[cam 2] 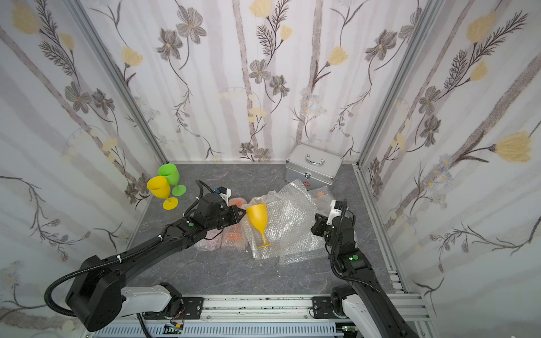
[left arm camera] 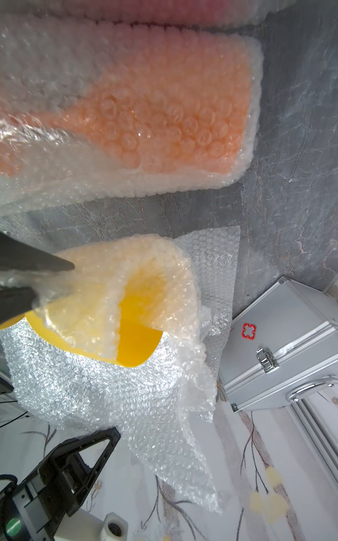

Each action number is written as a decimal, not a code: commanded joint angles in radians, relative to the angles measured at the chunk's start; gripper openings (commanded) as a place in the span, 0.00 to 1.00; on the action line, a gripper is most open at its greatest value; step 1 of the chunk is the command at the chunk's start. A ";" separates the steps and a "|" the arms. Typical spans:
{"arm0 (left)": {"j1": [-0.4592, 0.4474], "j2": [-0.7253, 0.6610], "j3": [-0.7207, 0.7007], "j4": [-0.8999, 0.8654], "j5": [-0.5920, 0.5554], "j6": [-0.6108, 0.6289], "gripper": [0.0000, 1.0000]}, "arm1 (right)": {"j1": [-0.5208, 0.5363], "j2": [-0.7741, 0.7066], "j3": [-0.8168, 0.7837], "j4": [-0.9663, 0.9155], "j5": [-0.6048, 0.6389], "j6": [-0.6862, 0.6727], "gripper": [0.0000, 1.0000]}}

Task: Unpack wine glasses from bubble wrap
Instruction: Pick up the bubble wrap from the center of the board, then place the bubble wrap at the center of the board.

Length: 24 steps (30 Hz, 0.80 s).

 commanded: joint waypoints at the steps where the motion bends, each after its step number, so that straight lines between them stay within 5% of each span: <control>1: 0.000 0.010 0.049 -0.058 -0.002 0.000 0.12 | -0.026 0.001 0.047 -0.031 -0.011 -0.012 0.00; 13: -0.012 0.151 0.238 -0.067 0.124 -0.080 0.13 | -0.227 0.035 0.161 -0.185 -0.119 -0.062 0.00; 24: -0.056 0.490 0.401 0.082 0.213 -0.116 0.12 | -0.348 0.171 0.122 -0.091 -0.047 -0.081 0.00</control>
